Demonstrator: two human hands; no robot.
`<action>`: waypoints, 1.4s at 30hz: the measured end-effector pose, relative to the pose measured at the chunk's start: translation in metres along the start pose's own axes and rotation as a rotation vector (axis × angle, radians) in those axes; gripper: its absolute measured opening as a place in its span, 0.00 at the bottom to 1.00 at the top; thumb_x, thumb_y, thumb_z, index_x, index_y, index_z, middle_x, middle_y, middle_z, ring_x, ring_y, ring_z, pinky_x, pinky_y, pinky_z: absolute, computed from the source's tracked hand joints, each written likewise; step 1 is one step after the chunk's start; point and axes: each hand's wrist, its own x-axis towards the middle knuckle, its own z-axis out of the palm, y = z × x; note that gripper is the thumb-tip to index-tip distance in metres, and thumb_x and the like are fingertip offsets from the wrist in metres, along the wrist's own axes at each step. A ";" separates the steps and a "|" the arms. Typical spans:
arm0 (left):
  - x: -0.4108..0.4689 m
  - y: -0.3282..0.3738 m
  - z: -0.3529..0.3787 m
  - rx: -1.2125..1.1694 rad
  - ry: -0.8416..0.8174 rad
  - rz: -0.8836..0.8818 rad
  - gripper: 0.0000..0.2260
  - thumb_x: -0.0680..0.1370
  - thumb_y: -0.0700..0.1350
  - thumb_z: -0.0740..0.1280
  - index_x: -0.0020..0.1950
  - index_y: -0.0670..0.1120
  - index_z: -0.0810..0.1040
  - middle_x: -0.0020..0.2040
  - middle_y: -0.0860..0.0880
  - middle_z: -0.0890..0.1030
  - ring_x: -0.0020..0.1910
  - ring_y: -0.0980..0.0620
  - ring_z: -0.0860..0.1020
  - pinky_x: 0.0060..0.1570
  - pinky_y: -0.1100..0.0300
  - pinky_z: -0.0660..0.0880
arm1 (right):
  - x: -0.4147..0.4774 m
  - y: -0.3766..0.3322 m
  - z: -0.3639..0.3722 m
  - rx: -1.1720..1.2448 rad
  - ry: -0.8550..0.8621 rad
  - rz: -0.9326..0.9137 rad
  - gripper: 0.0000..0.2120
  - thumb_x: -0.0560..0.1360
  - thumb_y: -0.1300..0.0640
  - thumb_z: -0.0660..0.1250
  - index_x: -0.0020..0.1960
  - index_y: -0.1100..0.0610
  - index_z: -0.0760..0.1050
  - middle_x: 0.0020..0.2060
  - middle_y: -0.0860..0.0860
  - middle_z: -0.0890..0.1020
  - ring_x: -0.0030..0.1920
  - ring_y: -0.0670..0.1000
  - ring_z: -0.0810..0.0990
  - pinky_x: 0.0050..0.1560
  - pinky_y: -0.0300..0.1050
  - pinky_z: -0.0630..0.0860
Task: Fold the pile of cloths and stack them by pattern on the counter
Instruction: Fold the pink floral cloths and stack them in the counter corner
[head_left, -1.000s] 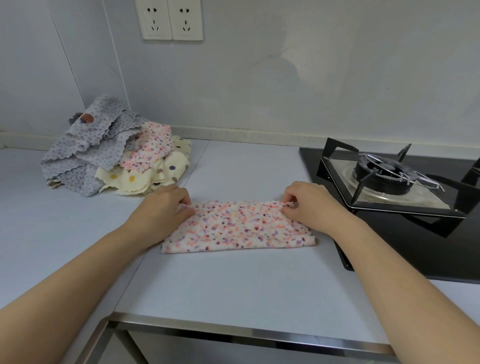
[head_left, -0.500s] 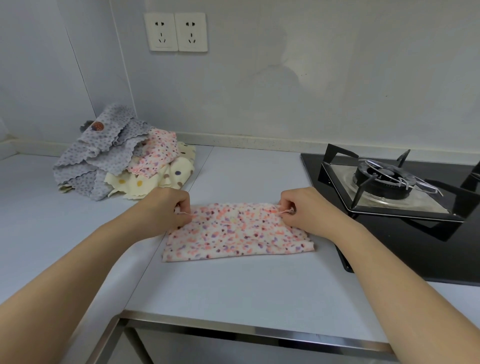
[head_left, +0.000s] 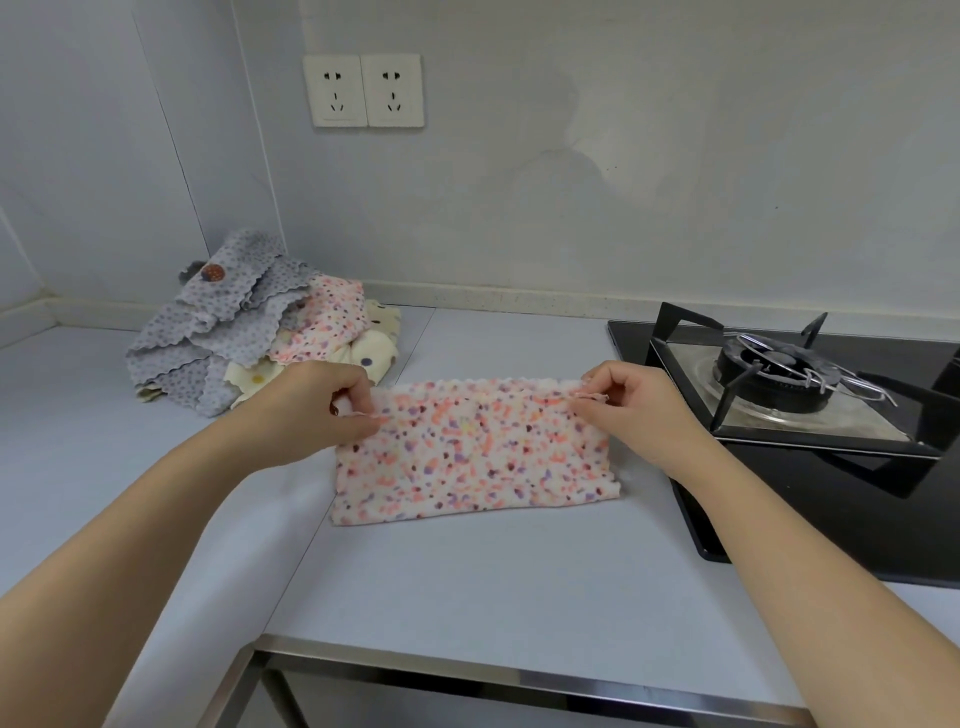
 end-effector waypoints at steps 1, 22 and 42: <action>0.000 0.002 0.000 -0.034 0.003 0.001 0.07 0.72 0.42 0.74 0.38 0.44 0.77 0.30 0.55 0.80 0.23 0.60 0.71 0.27 0.70 0.67 | 0.000 -0.001 0.000 0.030 0.009 0.005 0.09 0.70 0.67 0.74 0.35 0.58 0.76 0.38 0.55 0.80 0.40 0.51 0.77 0.49 0.48 0.77; 0.000 0.011 -0.006 -0.478 0.287 0.141 0.06 0.64 0.46 0.74 0.34 0.46 0.80 0.38 0.56 0.79 0.35 0.55 0.76 0.34 0.61 0.77 | -0.001 -0.010 -0.006 0.415 0.131 0.068 0.07 0.74 0.63 0.69 0.38 0.56 0.76 0.35 0.48 0.81 0.40 0.46 0.80 0.41 0.41 0.74; 0.003 0.010 -0.008 -0.116 0.072 -0.016 0.03 0.73 0.45 0.74 0.42 0.52 0.81 0.41 0.51 0.82 0.37 0.55 0.77 0.44 0.64 0.72 | 0.001 -0.011 -0.004 0.472 0.275 0.038 0.10 0.75 0.66 0.69 0.50 0.53 0.73 0.41 0.49 0.79 0.40 0.45 0.79 0.40 0.40 0.75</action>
